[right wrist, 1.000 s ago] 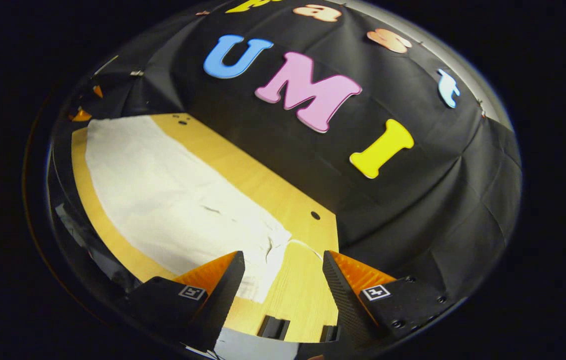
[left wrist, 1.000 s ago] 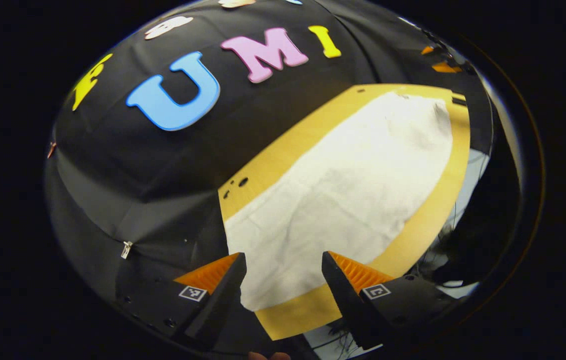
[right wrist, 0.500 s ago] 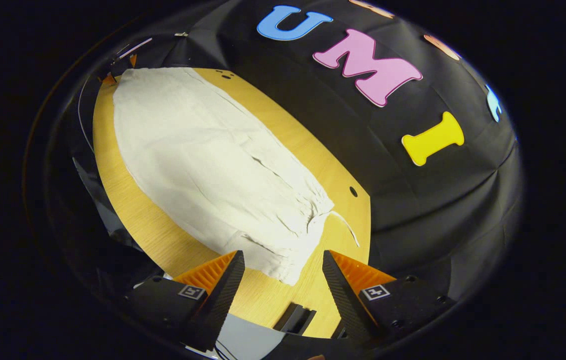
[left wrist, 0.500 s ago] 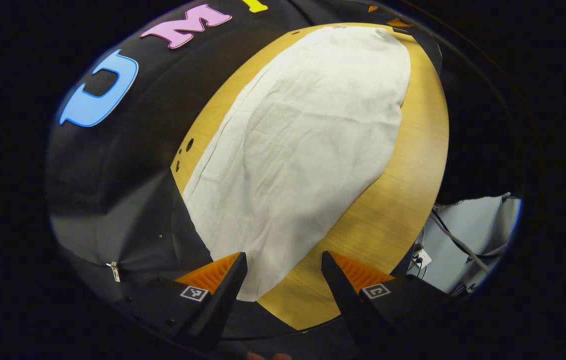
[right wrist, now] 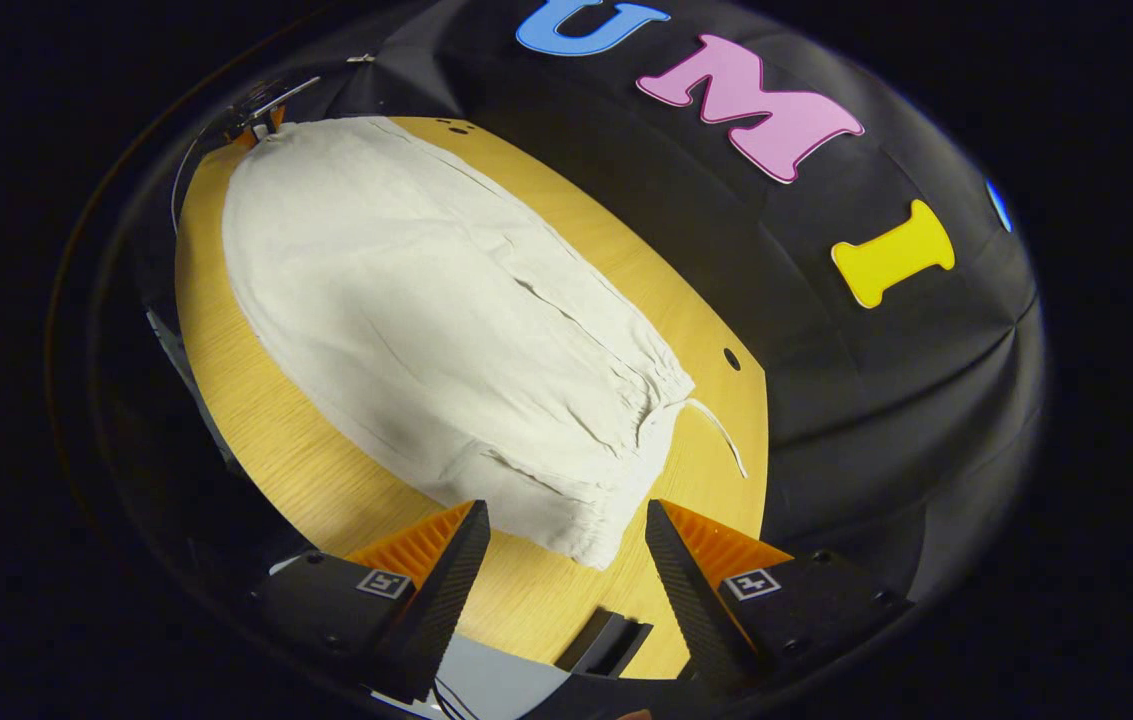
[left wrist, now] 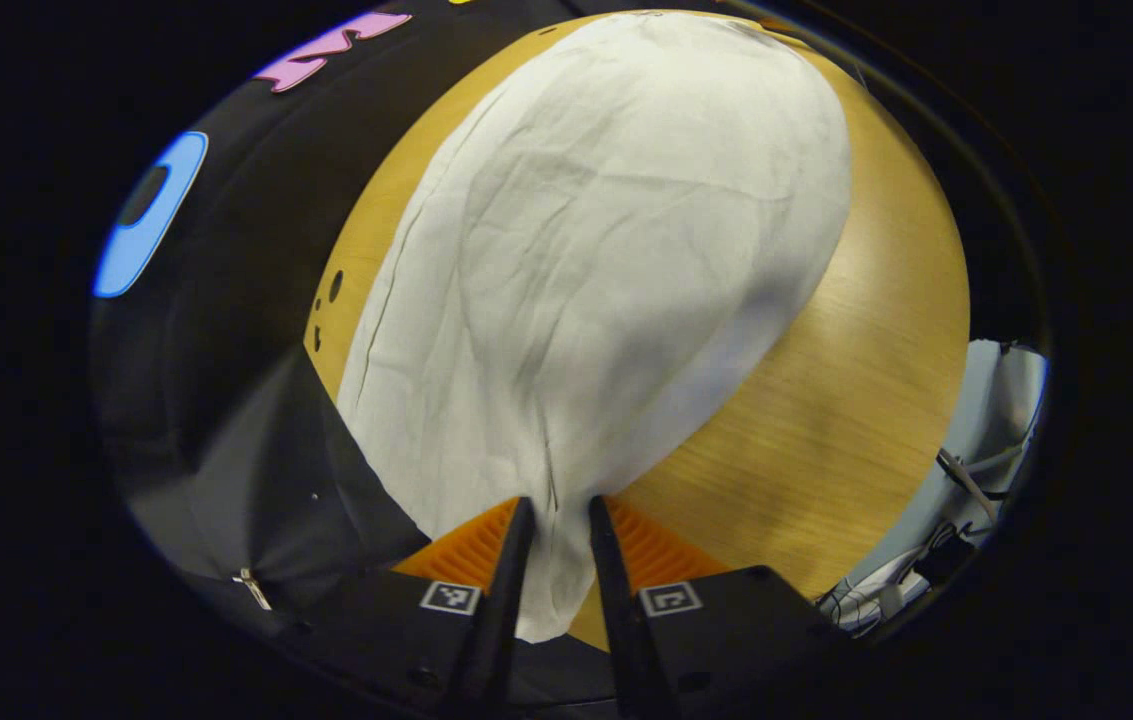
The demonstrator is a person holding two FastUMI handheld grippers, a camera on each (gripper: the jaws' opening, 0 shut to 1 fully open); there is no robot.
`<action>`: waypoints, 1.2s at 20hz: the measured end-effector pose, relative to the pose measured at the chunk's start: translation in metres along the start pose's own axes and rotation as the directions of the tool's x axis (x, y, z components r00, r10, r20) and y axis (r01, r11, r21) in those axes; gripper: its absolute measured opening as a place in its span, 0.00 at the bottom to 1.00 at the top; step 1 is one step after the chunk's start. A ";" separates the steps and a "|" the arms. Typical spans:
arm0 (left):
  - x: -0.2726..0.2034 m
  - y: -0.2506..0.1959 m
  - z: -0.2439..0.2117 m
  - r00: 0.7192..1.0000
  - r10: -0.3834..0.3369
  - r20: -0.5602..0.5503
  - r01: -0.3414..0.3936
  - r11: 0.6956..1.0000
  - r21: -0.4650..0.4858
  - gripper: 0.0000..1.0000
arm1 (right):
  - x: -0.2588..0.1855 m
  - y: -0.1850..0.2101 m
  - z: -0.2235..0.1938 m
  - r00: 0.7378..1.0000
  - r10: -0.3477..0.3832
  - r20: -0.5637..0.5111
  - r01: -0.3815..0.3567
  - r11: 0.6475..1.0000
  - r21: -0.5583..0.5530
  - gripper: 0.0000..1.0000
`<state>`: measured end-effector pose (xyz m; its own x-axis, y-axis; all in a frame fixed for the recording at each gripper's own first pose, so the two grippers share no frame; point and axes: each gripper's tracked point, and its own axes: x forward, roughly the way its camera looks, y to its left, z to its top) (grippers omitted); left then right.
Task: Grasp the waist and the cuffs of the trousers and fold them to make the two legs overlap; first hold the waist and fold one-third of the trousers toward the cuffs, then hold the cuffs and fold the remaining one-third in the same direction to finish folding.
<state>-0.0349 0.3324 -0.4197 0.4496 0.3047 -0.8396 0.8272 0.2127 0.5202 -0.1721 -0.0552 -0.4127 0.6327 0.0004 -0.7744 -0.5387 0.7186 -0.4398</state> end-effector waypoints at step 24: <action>0.000 0.005 0.009 0.997 -0.053 -0.055 0.040 0.975 -0.218 0.06 | 0.069 0.037 0.004 0.955 0.245 -0.166 -0.279 0.934 -0.224 0.05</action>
<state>-0.0275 0.3254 -0.4188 0.3861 0.3435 -0.8561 0.7508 0.4223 0.5080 -0.1466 -0.0256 -0.4808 0.3800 0.0610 -0.9230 -0.8040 0.5152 -0.2970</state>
